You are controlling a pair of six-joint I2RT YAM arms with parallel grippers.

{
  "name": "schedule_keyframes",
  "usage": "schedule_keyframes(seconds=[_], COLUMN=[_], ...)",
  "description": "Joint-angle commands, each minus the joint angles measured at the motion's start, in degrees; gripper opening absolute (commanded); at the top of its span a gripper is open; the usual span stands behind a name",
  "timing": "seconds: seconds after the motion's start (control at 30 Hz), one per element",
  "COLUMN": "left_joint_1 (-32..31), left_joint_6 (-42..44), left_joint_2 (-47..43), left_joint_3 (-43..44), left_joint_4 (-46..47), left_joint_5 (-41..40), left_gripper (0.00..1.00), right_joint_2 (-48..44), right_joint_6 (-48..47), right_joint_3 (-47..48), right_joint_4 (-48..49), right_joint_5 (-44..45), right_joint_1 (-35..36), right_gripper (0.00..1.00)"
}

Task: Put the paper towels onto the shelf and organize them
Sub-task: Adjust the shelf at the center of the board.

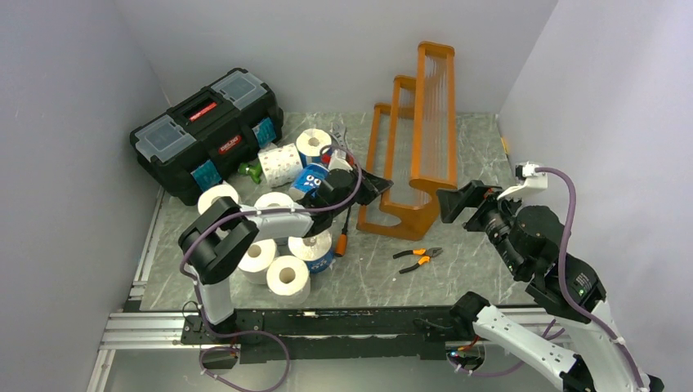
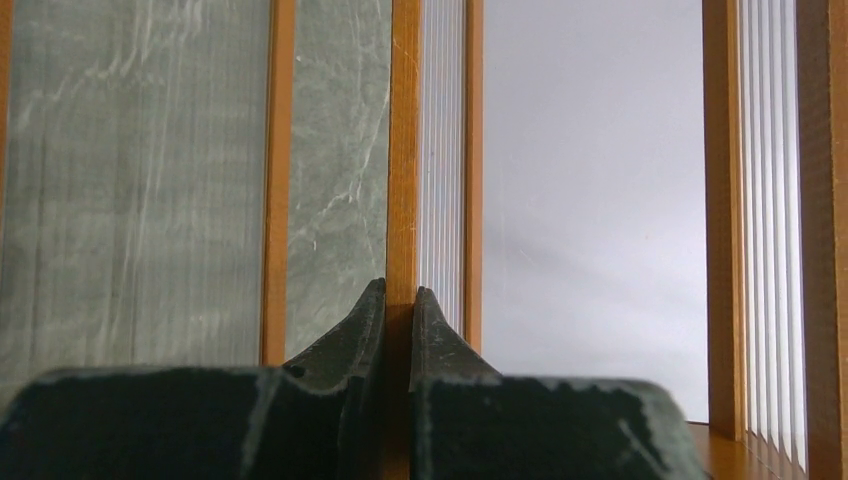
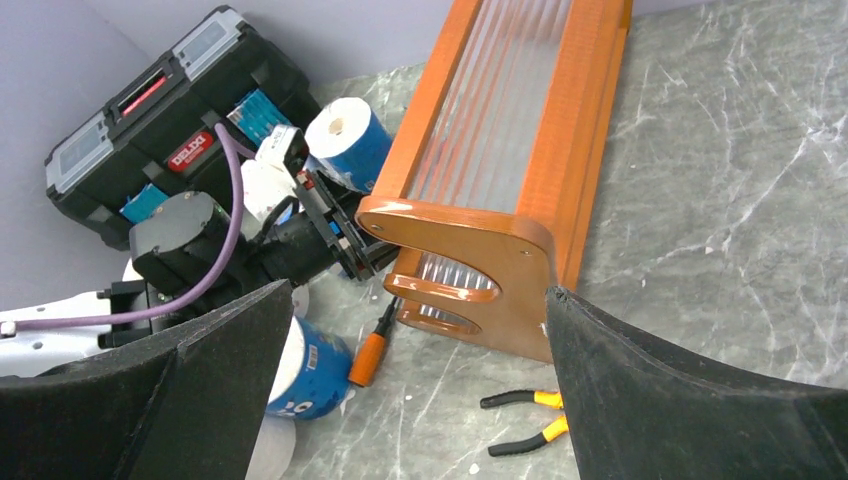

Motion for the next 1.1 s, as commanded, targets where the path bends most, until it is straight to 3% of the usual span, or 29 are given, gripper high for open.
schedule_keyframes(seconds=[0.0, 0.07, 0.27, 0.5, 0.6, 0.7, 0.77, 0.93, 1.07], left_joint_1=[-2.5, -3.1, -2.7, -0.5, 0.8, 4.3, 7.5, 13.6, 15.7], left_joint_6=[-5.4, -6.0, -3.9, -2.1, -0.8, 1.8, 4.3, 16.2, 25.8], left_joint_2=[-0.7, 0.2, -0.9, -1.5, -2.2, -3.6, -3.4, -0.5, 5.5], left_joint_3=[1.1, 1.1, -0.4, -1.9, -2.3, -1.5, 0.1, 9.0, 20.6], left_joint_4=[5.2, 6.1, 6.4, 7.4, 6.6, 1.9, -1.4, -11.7, -19.4], left_joint_5=[-6.8, -6.8, -5.4, -0.4, 1.6, 6.4, 11.9, 25.3, 35.6], left_gripper=[0.00, 0.01, 0.30, 0.39, 0.52, 0.77, 0.85, 0.89, 0.86], right_joint_2=[-0.7, -0.9, -1.4, -1.2, -0.8, -0.5, -0.2, -0.3, 0.1], right_joint_6=[2.1, 2.3, 2.3, 1.7, 1.5, 1.3, 1.3, 0.3, -0.9], right_joint_3=[0.9, 1.0, 1.7, 1.9, 2.3, 3.1, 3.9, 4.7, 4.5], right_joint_4=[-1.0, -1.4, -2.4, -2.2, -2.7, -3.4, -4.1, -4.0, -3.3], right_joint_5=[0.7, 0.6, 0.6, 0.4, -0.2, -1.1, -1.9, -2.9, -4.4], right_joint_1=[0.2, 0.2, 0.2, 0.2, 0.2, 0.2, 0.2, 0.2, 0.2], right_gripper=[0.99, 0.99, 0.99, 0.99, 0.99, 0.99, 1.00, 1.00, 1.00])
